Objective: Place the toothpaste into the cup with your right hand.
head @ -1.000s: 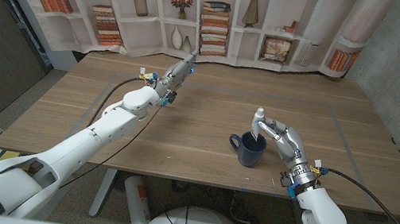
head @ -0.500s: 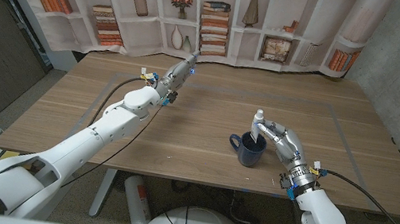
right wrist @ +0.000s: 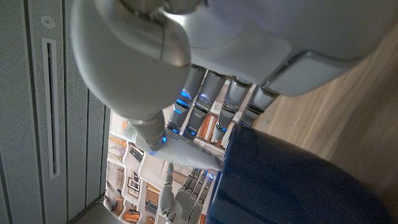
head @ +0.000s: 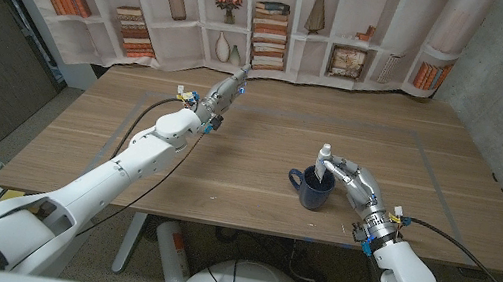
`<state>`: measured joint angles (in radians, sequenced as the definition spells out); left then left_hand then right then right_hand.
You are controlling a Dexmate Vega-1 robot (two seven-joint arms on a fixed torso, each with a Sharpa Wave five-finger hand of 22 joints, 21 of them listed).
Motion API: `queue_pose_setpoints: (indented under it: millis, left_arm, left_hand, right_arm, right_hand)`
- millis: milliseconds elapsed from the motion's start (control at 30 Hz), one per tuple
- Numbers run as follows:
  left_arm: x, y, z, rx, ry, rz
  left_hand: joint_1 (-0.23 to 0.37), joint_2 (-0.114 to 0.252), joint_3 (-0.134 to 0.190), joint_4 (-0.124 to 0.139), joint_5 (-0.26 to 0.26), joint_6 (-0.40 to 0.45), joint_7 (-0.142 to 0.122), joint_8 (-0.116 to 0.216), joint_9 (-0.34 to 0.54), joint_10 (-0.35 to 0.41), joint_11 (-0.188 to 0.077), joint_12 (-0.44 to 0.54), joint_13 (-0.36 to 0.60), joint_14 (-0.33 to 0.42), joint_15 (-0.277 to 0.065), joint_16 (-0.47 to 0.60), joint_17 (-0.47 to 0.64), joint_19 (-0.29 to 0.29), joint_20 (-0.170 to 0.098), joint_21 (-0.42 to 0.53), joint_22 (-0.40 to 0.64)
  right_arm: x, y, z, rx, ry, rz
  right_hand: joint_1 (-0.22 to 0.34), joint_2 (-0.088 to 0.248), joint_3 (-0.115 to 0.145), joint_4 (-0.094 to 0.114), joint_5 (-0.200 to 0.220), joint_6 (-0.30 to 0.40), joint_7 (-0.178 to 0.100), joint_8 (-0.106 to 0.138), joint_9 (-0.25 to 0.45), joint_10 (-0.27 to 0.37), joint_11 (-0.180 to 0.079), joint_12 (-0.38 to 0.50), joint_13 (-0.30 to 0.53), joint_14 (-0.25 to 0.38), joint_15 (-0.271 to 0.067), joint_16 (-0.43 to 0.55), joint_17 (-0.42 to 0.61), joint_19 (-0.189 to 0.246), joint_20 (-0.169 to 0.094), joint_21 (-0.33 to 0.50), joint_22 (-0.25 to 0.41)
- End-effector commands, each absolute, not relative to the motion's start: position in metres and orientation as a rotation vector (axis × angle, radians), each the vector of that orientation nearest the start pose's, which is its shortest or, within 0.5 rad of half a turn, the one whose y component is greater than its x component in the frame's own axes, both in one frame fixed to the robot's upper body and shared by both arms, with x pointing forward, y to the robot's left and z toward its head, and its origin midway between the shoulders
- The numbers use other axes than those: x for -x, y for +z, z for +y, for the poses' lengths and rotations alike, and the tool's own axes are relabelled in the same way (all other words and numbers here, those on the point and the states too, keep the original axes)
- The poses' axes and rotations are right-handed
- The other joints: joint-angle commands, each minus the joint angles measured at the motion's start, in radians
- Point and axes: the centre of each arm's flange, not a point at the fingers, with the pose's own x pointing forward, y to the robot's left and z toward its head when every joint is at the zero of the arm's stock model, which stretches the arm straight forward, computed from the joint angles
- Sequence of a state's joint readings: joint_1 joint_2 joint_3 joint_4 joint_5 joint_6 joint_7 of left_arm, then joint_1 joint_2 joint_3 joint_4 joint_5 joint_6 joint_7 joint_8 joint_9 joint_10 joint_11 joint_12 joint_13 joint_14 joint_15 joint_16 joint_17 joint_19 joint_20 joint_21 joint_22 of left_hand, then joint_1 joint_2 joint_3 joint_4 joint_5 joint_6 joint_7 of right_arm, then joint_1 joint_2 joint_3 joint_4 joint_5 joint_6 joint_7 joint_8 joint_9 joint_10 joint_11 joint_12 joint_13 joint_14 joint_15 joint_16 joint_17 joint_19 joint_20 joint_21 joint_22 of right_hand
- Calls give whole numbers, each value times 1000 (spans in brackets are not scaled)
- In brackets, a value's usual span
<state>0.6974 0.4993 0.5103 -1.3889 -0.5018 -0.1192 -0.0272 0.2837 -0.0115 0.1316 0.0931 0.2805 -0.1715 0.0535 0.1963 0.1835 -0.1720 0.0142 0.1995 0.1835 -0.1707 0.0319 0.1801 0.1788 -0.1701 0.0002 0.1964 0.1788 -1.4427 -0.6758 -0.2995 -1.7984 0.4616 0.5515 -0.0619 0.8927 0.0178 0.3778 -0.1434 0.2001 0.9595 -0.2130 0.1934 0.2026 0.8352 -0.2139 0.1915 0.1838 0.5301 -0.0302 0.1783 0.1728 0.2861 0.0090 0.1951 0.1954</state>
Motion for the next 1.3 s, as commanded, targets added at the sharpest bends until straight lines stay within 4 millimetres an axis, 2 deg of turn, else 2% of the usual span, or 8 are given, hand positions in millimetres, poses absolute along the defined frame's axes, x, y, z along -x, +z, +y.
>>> queue_pose_setpoints:
  millis: [33,267,633,800,1300]
  left_arm:
    - [-655,25,204,-181,-348,-579]
    - [-655,24,204,-180,-343,-579]
    - [-655,26,203,-184,-350,-584]
    - [-655,26,202,-184,-352,-583]
    - [-655,27,200,-205,-350,-569]
  left_hand:
    - [2,7,-5,-2,0,-120,-6,-2,3,-142,-8,3,2,-180,-5,6,2,-234,7,5,5]
    - [3,8,-6,-2,0,-120,-5,-2,3,-142,-8,3,2,-180,-4,6,2,-234,8,5,5]
    - [4,9,-7,-2,0,-120,-6,-2,3,-142,-9,3,2,-180,-4,6,2,-234,7,5,5]
    - [5,10,-8,-3,0,-119,-6,-1,3,-142,-8,3,2,-179,-3,6,2,-234,8,5,5]
    - [8,12,-9,-3,0,-120,-6,-1,3,-142,-9,3,2,-180,-3,6,2,-234,10,5,5]
  right_arm:
    - [-482,-148,-250,74,359,-695]
    - [-482,-148,-250,81,367,-686]
    - [-482,-148,-251,96,383,-675]
    - [-482,-147,-251,91,391,-676]
    - [-486,-148,-253,61,404,-685]
  right_hand:
    - [3,-3,0,3,4,2,-11,-2,1,-21,-2,-9,2,-9,1,0,3,-12,5,-2,1]
    - [-3,-6,-2,5,2,-17,-10,-7,0,-49,-1,-10,3,-18,5,1,5,-28,25,-3,0]
    - [-6,-11,-2,4,1,-45,-10,-12,0,-70,0,-8,4,-24,12,2,5,-44,41,-3,0]
    - [-14,-19,-6,6,0,-82,-9,-16,-1,-98,1,-9,5,-34,21,3,6,-53,46,-1,0]
    - [-30,-28,-14,12,-1,-102,-9,-14,-1,-107,3,-3,6,-38,22,4,7,-69,64,-2,0]
